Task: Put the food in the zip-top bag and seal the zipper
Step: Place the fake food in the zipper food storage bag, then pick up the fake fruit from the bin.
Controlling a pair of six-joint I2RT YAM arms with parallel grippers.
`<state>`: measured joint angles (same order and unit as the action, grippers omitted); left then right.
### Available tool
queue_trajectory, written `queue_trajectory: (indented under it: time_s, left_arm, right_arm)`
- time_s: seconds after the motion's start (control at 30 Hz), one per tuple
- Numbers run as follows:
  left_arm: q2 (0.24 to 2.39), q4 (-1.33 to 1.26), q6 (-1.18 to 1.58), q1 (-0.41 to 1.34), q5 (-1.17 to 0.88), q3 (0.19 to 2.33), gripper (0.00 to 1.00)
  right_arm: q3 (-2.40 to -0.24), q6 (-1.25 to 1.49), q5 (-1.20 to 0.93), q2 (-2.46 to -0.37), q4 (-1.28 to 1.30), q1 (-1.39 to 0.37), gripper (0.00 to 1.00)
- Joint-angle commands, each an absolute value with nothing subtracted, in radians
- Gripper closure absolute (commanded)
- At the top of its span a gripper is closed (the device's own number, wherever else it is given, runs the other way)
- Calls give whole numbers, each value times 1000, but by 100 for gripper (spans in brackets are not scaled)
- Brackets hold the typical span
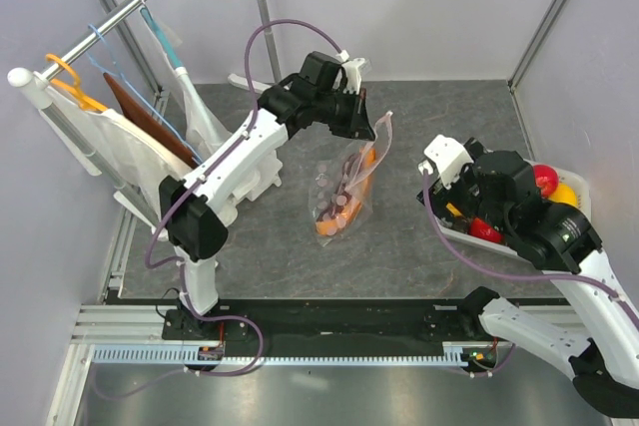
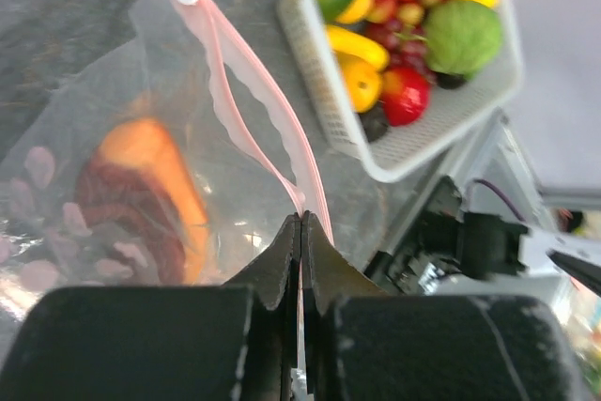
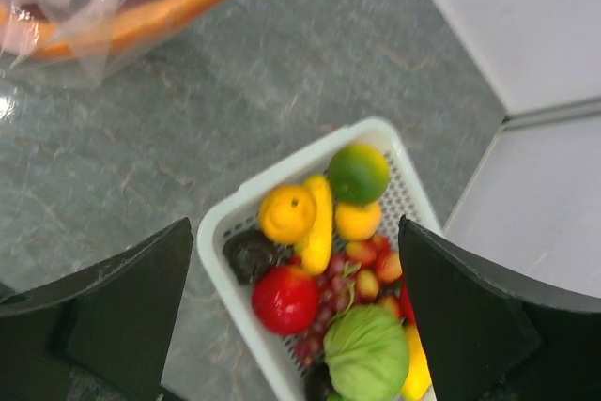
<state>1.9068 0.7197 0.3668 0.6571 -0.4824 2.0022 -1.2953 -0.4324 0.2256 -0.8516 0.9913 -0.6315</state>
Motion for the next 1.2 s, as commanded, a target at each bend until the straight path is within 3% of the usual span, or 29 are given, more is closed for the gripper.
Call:
queue_trajectory:
  time_s: [0.0, 0.4, 0.53, 0.7, 0.87, 1.03, 1.17]
  left_arm:
    - [1867, 701, 385, 621, -262, 2040, 98]
    - [1628, 1000, 75, 537, -124, 2075, 98]
    - [1693, 1130, 5, 445, -177, 2256, 98]
    - [1793, 1236, -132, 457, -196, 2428, 98]
    - [1896, 1223, -144, 541, -219, 2387, 98]
    - [1996, 1167, -87, 613, -356, 2296, 98]
    - [2066, 1151, -54, 652, -356, 2290, 98]
  right_arm:
    - [-1282, -347, 197, -862, 1103, -611, 3]
    - [-1287, -292, 120, -911, 1046, -604, 3]
    - [-1276, -272, 112, -887, 1060, -586, 2]
    - [-1282, -253, 98, -884, 1069, -558, 2]
    - [-1270, -245, 57, -887, 1087, -540, 2]
    - [-1272, -457, 37, -900, 1138, -541, 4]
    - [-1259, -565, 207, -975, 1173, -540, 6]
